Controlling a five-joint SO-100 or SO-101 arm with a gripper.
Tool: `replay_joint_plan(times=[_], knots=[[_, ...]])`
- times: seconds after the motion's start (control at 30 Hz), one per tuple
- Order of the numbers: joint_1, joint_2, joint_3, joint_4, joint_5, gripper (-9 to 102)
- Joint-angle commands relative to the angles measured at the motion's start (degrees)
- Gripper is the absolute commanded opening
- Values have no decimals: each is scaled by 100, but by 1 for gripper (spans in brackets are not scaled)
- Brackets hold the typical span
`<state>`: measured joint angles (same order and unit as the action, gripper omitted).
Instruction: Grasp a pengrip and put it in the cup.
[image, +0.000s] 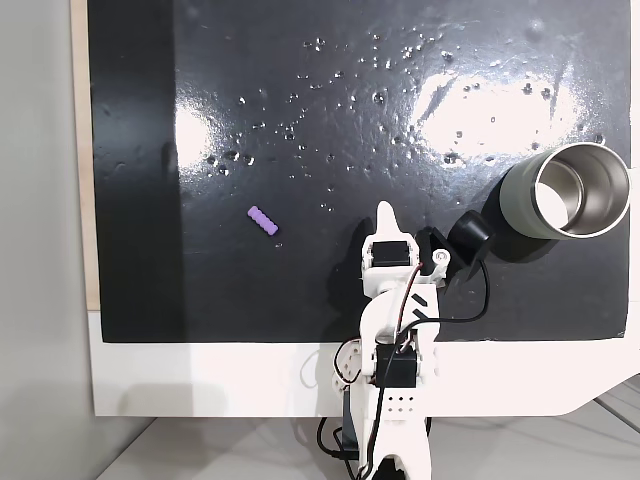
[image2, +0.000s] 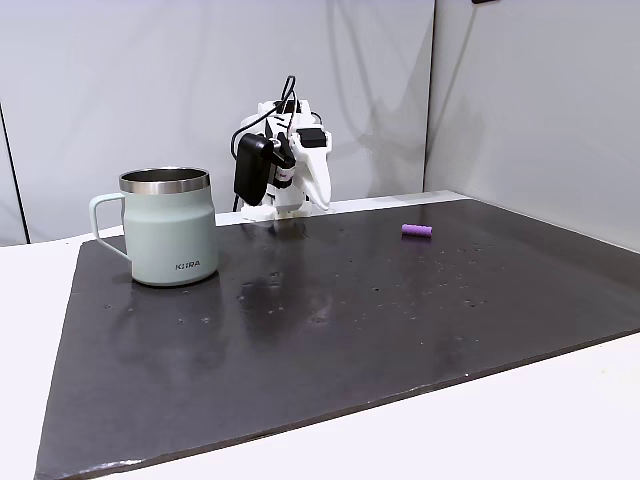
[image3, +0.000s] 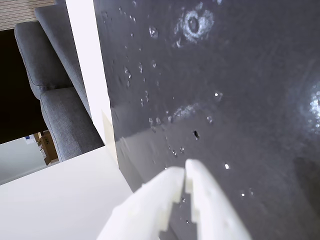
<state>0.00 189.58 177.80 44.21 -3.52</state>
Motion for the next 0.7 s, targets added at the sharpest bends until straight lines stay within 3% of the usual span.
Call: replay_joint_plan(times=[0.0,0.4,0.67], knots=[[18,62,-18,0,35,0],[-9,62,-18,0,-35,0],[-272,-88,-1090,606,-1582,0]])
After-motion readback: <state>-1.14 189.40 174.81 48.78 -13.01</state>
